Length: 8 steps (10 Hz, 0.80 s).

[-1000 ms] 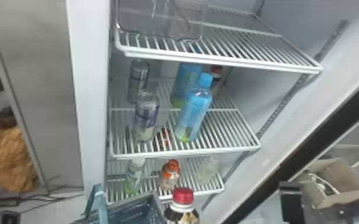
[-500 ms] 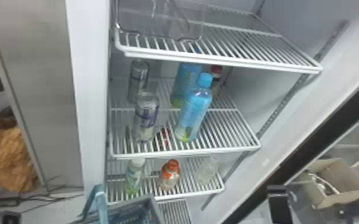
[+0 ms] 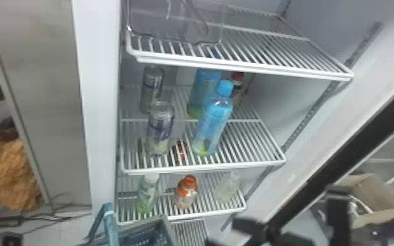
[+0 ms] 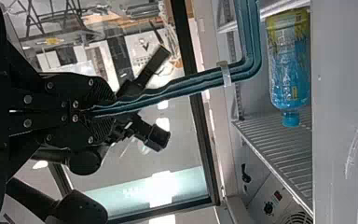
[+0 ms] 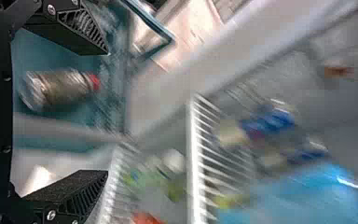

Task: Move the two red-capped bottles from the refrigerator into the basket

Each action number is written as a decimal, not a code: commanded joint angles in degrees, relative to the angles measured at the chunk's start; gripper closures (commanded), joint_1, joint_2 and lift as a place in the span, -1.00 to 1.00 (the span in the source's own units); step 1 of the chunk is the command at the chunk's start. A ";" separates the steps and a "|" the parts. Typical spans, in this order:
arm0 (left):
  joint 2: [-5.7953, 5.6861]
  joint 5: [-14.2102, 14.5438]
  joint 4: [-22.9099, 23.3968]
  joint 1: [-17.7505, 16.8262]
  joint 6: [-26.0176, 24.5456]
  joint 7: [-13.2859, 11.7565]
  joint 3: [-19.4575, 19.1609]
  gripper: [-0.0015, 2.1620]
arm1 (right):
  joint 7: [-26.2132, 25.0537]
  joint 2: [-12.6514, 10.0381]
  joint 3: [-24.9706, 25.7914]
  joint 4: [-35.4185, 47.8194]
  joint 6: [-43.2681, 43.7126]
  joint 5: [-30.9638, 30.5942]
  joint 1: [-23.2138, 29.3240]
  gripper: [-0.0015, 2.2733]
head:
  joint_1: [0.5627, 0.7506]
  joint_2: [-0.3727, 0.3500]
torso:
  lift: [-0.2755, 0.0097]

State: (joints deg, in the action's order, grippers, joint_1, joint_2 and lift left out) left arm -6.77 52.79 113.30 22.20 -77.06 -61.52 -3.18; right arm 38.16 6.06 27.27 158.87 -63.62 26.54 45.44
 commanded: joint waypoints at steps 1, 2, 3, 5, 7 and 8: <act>0.00 0.11 -0.03 -0.12 0.00 0.00 0.10 0.11 | -1.95 -2.46 3.70 1.51 8.92 -1.17 0.96 -0.90 | 0.41 -0.94 | 0.93; -0.09 0.11 -0.03 -0.26 0.00 0.09 0.10 0.11 | -3.01 -3.16 4.38 1.23 11.59 -1.17 0.82 -0.90 | 0.41 -0.94 | 0.93; -0.27 0.11 -0.03 -0.40 0.00 0.09 0.10 0.11 | -3.80 -3.42 4.50 -0.03 14.82 -1.29 0.54 -0.90 | 0.41 -0.94 | 0.93; -0.44 0.23 -0.03 -0.83 0.00 0.09 0.33 0.11 | -6.08 -4.48 4.38 -2.85 23.96 -1.52 0.40 -0.90 | 0.41 -0.94 | 0.93; -0.53 0.34 -0.31 -0.69 0.00 0.17 0.33 0.11 | -7.05 -4.65 4.27 -5.66 31.13 -3.00 0.12 -0.90 | 0.41 -0.94 | 0.93; -0.53 0.57 -0.31 -0.69 0.00 0.17 0.33 0.11 | -7.75 -4.74 3.81 -8.89 36.62 -2.89 -0.16 -0.90 | 0.41 -0.94 | 0.93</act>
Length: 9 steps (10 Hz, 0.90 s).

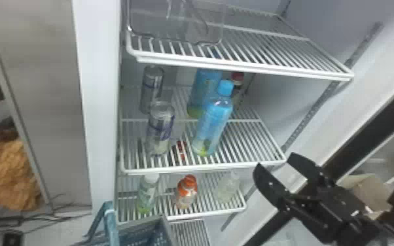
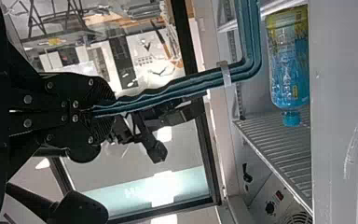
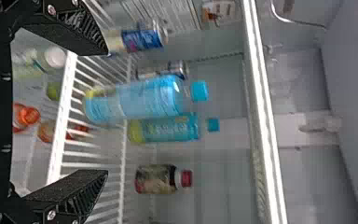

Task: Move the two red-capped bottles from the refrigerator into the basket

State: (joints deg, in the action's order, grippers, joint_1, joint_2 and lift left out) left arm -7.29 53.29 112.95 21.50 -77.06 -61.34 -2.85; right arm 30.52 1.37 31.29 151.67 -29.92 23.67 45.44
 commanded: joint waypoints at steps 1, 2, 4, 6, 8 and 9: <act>0.00 0.41 -0.10 0.01 0.00 0.08 0.11 0.11 | -0.11 -0.23 -0.33 -4.37 5.73 -0.01 -0.58 -0.90 | 0.41 -0.94 | 0.93; 0.00 0.53 -0.10 -0.13 0.00 0.35 0.11 0.11 | -0.20 -0.23 -0.67 -6.48 8.41 -0.47 -1.15 -0.90 | 0.41 -0.94 | 0.93; 0.08 0.64 -0.10 0.01 0.00 0.35 0.23 0.11 | -2.22 -0.58 -0.79 -9.71 12.34 -1.96 -2.55 -0.90 | 0.41 -0.94 | 0.93; 0.26 0.87 -0.38 0.01 0.00 0.44 0.23 0.11 | -3.27 -0.49 -1.59 -14.49 15.30 -2.30 -5.93 -0.89 | 0.41 -0.94 | 0.93; 0.35 0.98 -0.67 -0.13 0.00 0.44 0.57 0.11 | -4.24 -0.23 -2.73 -18.57 16.56 -2.64 -10.15 -0.90 | 0.41 -0.94 | 0.93; 0.35 1.10 -0.81 -0.27 0.14 0.52 0.80 0.11 | -4.24 -0.23 -2.73 -19.84 16.56 -3.10 -12.11 -0.90 | 0.41 -0.94 | 0.93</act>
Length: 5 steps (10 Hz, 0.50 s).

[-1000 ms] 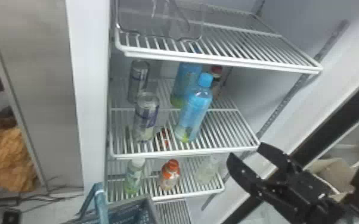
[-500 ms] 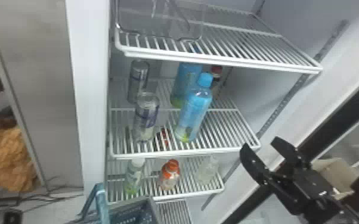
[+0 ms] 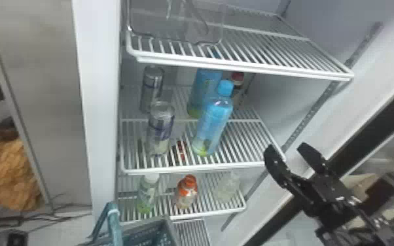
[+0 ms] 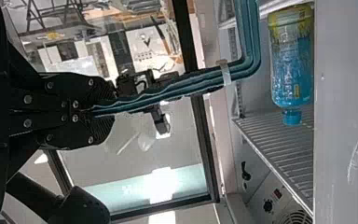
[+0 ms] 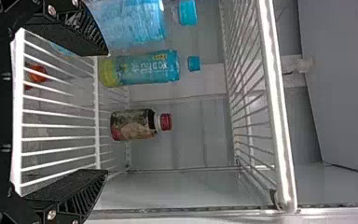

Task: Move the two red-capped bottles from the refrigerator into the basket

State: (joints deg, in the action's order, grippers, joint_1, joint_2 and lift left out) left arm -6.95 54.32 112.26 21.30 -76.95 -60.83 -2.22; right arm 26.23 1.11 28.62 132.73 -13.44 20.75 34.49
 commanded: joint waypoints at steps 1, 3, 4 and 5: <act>0.00 0.06 -0.25 -0.07 -0.11 0.01 0.16 0.11 | -0.47 0.12 -0.05 -1.03 -0.06 -2.36 -3.00 -0.90 | 0.41 -0.94 | 0.93; 0.00 0.40 -0.39 -0.07 0.03 0.09 0.28 0.11 | -1.26 0.20 -0.17 -4.13 -1.05 -4.18 -6.79 -0.90 | 0.41 -0.94 | 0.93; 0.09 0.52 -0.53 -0.07 0.03 0.09 0.39 0.11 | -1.44 0.47 -1.08 -5.82 -1.47 -4.87 -8.76 -0.90 | 0.41 -0.94 | 0.93; 0.00 0.52 -0.67 -0.07 0.03 0.09 0.39 0.11 | -1.97 1.00 -2.34 -7.92 -1.47 -4.76 -10.45 -0.90 | 0.41 -0.94 | 0.93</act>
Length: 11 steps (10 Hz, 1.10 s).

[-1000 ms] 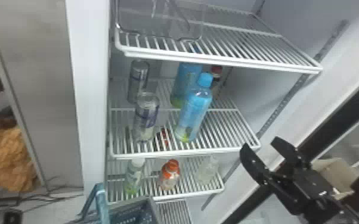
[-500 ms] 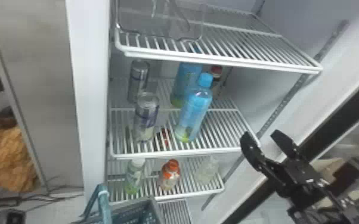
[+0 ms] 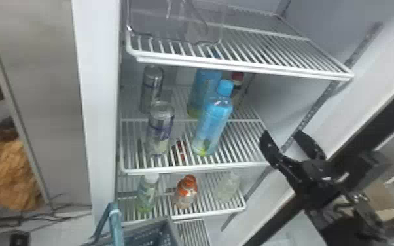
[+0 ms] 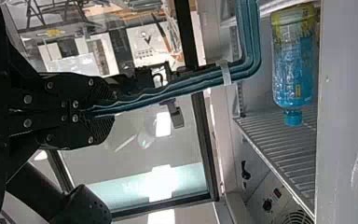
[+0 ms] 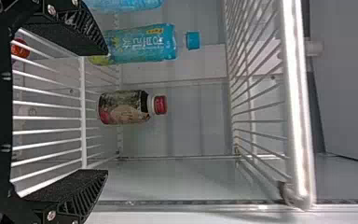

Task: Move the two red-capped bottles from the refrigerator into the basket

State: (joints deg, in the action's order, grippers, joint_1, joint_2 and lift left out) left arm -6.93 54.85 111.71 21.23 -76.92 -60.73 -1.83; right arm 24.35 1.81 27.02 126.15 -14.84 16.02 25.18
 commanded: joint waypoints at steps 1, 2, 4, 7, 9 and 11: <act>-0.01 0.23 -0.12 0.00 0.14 0.00 0.11 0.11 | -0.53 0.66 -2.22 -3.45 -0.06 -0.02 -2.96 -0.90 | 0.41 -0.94 | 0.93; -0.01 0.34 -0.12 -0.14 0.14 0.00 0.11 0.11 | -0.71 1.01 -3.14 -5.84 -0.06 -0.02 -4.93 -0.90 | 0.41 -0.94 | 0.93; -0.01 0.34 -0.12 -0.14 0.14 0.00 0.11 0.11 | -1.94 1.36 -4.85 -9.08 -0.06 -0.37 -8.30 -0.90 | 0.41 -0.94 | 0.93; -0.01 0.45 -0.26 -0.28 0.28 0.00 0.23 0.11 | -3.43 2.24 -7.25 -14.28 -0.06 -1.28 -13.79 -0.90 | 0.41 -0.94 | 0.93; -0.10 0.45 -0.41 -0.28 0.14 0.08 0.23 0.11 | -4.66 2.41 -7.59 -16.67 -0.06 -2.19 -16.60 -0.90 | 0.41 -0.94 | 0.93; -0.10 0.57 -0.69 -0.42 0.28 0.08 0.46 0.11 | -5.36 2.77 -8.16 -18.50 -1.89 -3.34 -19.27 -0.90 | 0.41 -0.94 | 0.93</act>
State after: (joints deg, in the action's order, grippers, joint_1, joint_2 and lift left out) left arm -7.03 55.37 111.11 20.81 -76.68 -60.64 -1.40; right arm 18.99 4.48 19.06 108.36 -16.17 13.01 6.81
